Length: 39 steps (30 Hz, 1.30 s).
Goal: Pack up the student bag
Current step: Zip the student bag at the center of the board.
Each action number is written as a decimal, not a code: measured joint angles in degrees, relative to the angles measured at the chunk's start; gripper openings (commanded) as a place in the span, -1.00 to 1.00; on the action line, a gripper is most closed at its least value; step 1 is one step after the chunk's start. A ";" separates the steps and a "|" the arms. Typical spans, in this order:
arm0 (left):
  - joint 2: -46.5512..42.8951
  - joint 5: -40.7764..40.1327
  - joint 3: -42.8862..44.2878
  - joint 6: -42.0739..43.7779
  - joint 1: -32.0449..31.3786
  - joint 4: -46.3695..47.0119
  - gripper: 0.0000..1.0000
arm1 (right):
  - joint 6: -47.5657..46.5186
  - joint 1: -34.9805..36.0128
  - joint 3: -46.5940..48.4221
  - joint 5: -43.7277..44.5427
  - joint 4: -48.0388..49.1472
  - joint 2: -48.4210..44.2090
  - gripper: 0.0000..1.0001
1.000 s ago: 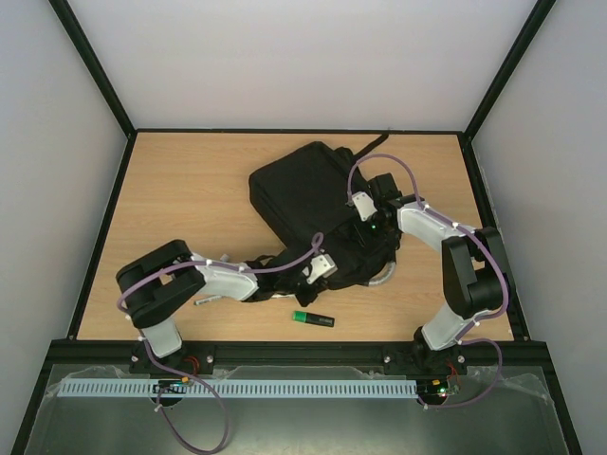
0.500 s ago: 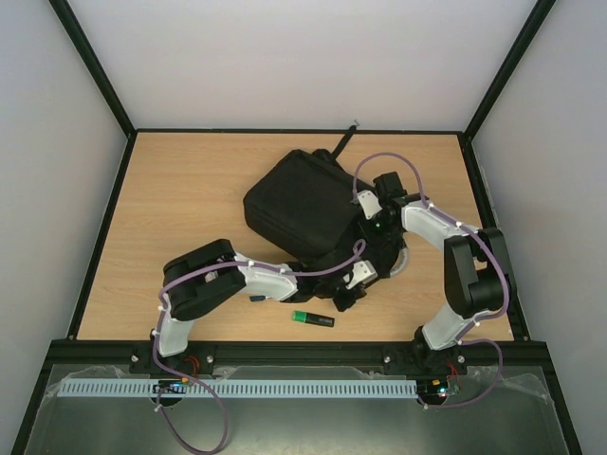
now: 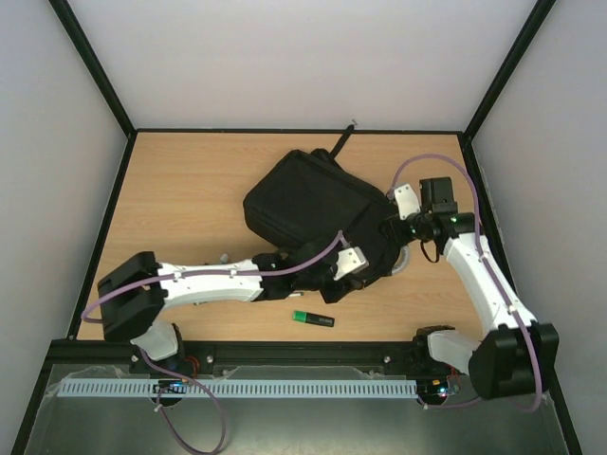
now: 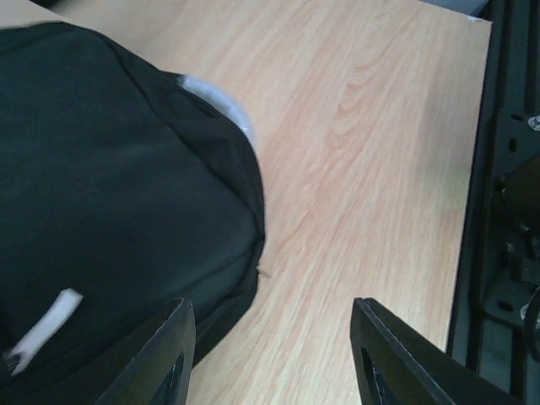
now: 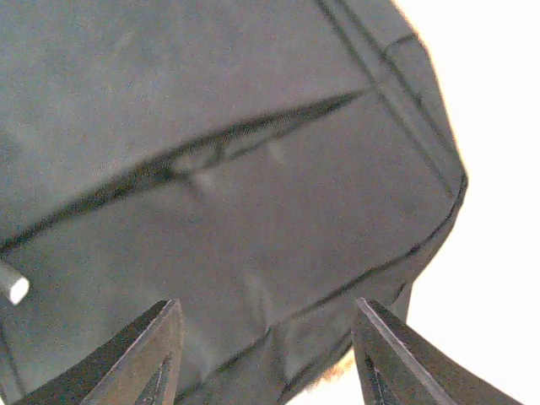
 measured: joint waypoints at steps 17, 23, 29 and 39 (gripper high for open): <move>-2.97 -29.31 1.42 9.62 2.75 -5.01 0.97 | -16.87 2.71 -18.60 -0.26 -7.63 -7.91 -0.14; 1.97 -29.59 5.25 12.28 5.60 -5.84 0.22 | -12.46 2.99 -17.16 3.50 -1.40 2.38 -0.24; 2.97 -17.81 8.52 13.49 10.88 -8.33 0.31 | -7.93 2.93 -9.33 7.41 2.67 10.82 -0.27; 0.61 -8.81 6.27 17.16 8.70 -8.74 0.11 | -6.82 -0.74 -10.56 9.92 5.79 4.09 -0.14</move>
